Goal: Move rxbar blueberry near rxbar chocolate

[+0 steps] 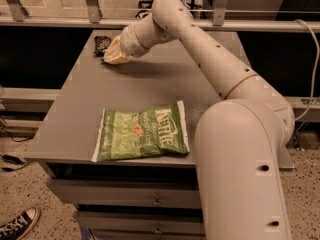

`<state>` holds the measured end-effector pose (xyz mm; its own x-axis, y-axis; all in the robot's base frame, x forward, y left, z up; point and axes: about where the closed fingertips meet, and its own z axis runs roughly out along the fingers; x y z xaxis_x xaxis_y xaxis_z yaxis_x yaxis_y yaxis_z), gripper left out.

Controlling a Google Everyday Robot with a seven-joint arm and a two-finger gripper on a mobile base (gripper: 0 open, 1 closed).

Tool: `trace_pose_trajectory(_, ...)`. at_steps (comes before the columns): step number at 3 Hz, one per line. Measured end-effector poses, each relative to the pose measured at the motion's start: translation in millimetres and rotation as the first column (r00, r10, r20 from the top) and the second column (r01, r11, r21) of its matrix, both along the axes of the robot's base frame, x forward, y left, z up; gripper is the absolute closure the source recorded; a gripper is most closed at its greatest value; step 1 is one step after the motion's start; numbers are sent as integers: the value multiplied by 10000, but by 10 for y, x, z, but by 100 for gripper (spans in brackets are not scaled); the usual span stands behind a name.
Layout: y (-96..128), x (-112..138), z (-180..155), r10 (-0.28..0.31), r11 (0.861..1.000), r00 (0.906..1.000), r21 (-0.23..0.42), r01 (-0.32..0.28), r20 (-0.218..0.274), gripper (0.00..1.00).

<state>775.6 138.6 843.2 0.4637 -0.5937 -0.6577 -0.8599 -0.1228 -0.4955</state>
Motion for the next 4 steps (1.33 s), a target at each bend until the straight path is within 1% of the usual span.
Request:
trace_pose_trajectory(1,-28,30,-51,-52,9999,10000,-116,51,-24,21)
trace_pose_trajectory(2,-70,72,-54,-177,9998,9998,-130,177,-18,0)
trace_pose_trajectory(4,-58,74,-1,-182,9998,9998,-129,182,-22,0)
